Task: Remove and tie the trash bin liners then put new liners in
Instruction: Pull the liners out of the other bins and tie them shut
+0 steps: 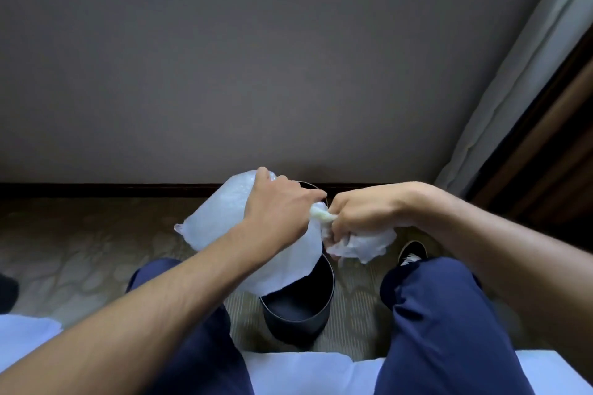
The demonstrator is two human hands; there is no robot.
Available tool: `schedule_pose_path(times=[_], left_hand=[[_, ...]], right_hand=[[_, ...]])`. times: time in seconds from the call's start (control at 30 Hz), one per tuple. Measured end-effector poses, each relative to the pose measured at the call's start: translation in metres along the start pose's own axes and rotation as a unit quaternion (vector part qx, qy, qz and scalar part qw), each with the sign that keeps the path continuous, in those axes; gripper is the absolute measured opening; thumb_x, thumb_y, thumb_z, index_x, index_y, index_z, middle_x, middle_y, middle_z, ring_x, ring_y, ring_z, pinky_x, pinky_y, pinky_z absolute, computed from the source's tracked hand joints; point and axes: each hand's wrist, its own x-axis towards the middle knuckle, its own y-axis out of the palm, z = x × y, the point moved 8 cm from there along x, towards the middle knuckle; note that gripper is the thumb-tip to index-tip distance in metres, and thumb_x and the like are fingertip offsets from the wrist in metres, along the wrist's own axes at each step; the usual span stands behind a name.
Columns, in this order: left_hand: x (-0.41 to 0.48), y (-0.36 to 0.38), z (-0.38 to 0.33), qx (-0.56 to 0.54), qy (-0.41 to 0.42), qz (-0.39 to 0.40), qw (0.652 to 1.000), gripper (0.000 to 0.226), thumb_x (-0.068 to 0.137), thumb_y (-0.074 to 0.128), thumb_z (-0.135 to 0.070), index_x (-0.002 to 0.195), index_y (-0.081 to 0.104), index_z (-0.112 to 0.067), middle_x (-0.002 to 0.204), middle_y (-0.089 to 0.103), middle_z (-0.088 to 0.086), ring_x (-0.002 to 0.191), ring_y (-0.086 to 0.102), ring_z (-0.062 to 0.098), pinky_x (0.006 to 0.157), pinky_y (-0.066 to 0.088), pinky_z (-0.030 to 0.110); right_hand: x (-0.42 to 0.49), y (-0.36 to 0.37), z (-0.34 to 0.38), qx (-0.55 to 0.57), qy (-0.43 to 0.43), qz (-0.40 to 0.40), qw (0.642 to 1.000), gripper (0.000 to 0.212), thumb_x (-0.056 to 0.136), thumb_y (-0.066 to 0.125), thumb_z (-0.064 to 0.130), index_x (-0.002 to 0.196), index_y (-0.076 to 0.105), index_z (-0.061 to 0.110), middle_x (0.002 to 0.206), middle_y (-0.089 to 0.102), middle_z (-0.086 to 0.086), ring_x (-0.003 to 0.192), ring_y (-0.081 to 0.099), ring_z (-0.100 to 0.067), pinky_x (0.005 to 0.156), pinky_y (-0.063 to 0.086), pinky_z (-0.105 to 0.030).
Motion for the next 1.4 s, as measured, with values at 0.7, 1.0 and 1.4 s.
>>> schedule_pose_path(times=[0.7, 1.0, 1.4], left_hand=[[-0.016, 0.053, 0.030, -0.432, -0.094, 0.244, 0.863, 0.071, 0.076, 0.056, -0.077, 0.067, 0.039, -0.008, 0.064, 0.039, -0.004, 0.060, 0.037, 0.012, 0.058, 0.028, 0.032], [-0.005, 0.025, 0.016, 0.012, -0.046, 0.028, 0.998, 0.041, 0.089, 0.045, -0.060, 0.072, 0.044, -0.023, 0.071, 0.048, -0.008, 0.070, 0.048, 0.020, 0.075, 0.027, 0.037], [-0.005, 0.023, -0.002, -0.212, -0.057, 0.043, 0.975, 0.018, 0.088, 0.047, -0.041, 0.093, 0.050, -0.024, 0.073, 0.054, 0.000, 0.083, 0.061, 0.036, 0.064, 0.039, 0.033]], right_hand=[[0.011, -0.025, -0.009, -0.387, -0.133, -0.338, 0.847, 0.018, 0.081, 0.046, 0.044, 0.079, 0.056, 0.029, 0.066, 0.059, 0.012, 0.089, 0.053, -0.012, 0.089, 0.035, -0.040], [0.021, -0.016, -0.019, -0.387, -0.113, -0.289, 0.869, 0.049, 0.100, 0.038, 0.064, 0.079, 0.068, 0.032, 0.118, 0.042, 0.008, 0.113, 0.037, -0.020, 0.095, 0.027, -0.038], [0.002, -0.009, -0.013, 0.387, -0.280, -0.120, 0.870, 0.022, 0.095, 0.058, 0.009, 0.106, 0.077, 0.005, 0.139, 0.063, 0.000, 0.137, 0.052, -0.016, 0.117, 0.036, -0.043]])
